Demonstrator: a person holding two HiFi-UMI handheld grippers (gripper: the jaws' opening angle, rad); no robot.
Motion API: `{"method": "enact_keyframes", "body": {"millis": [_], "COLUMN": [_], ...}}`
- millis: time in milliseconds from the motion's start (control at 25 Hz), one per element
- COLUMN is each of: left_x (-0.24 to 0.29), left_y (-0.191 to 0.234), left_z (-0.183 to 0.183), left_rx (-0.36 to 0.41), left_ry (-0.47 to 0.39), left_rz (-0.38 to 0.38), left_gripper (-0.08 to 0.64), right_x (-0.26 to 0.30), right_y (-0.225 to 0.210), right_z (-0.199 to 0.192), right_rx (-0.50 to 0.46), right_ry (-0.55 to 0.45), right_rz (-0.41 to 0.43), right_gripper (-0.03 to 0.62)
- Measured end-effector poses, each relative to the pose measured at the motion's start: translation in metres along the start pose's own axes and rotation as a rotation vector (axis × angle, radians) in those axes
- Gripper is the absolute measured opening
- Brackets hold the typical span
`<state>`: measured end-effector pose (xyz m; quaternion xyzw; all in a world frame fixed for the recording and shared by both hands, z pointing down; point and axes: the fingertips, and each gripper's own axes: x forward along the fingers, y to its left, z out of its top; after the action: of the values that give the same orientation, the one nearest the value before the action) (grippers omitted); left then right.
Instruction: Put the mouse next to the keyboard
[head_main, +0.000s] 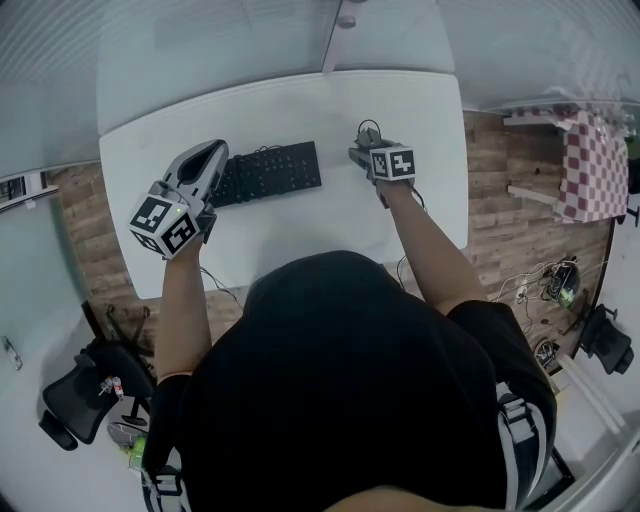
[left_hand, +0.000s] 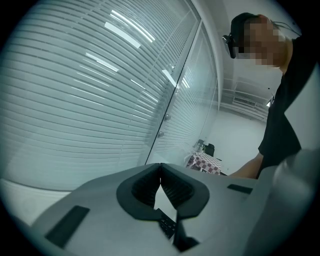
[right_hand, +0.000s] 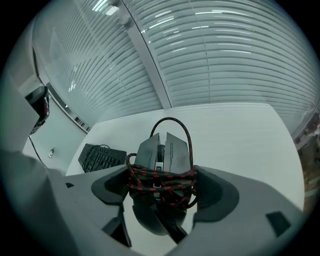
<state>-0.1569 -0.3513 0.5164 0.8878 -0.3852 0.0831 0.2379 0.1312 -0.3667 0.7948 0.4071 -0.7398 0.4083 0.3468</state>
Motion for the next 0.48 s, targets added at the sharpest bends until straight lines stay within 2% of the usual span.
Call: {"method": "enact_keyframes", "body": {"millis": [280, 480], "left_x": [0.008, 0.011], "left_y": [0.009, 0.014], "left_z": [-0.009, -0.017], "left_rx": [-0.021, -0.037], "left_ry": [0.014, 0.023], "left_rz": [-0.004, -0.004], "left_gripper": [0.023, 0.023], "right_x": [0.020, 0.031], "right_y": [0.009, 0.008], "right_z": [-0.023, -0.031], "right_rx": [0.018, 0.013], "right_ry": [0.060, 0.095], "right_rz": [0.021, -0.005], "right_gripper": [0.411, 0.411]}}
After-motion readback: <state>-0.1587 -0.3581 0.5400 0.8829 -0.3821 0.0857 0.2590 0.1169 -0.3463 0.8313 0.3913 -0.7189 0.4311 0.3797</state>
